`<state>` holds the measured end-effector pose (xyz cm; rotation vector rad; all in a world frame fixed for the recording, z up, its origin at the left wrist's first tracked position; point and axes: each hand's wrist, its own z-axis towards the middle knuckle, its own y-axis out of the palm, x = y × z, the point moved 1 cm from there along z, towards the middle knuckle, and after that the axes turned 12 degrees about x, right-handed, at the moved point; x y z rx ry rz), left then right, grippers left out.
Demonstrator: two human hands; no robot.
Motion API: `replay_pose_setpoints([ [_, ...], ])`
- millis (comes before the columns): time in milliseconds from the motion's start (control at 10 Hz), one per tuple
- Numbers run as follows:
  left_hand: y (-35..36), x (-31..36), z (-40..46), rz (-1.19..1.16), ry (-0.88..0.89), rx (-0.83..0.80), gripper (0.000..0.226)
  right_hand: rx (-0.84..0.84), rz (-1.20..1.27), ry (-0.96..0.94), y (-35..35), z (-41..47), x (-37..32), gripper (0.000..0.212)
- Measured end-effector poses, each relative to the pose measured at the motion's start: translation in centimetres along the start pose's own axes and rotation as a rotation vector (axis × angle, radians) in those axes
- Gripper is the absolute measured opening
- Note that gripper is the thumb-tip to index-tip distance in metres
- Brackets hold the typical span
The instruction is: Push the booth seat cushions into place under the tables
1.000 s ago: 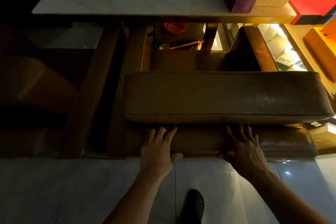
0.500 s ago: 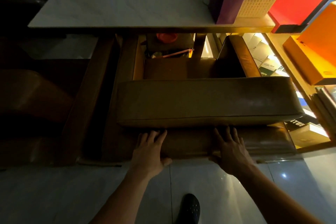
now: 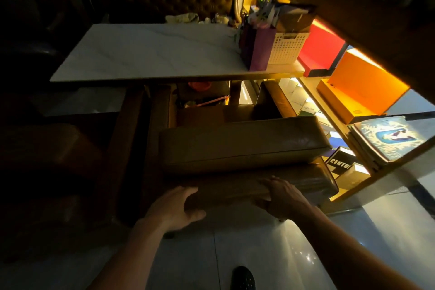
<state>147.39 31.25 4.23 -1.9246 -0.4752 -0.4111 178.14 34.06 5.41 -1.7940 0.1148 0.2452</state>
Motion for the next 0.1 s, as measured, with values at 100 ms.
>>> replay_pose_setpoints([
  [100, -1.80, 0.11, -3.28, 0.008, 0.023, 0.014, 0.083, 0.051, 0.001, -0.003, -1.70, -2.97, -1.14, 0.082],
])
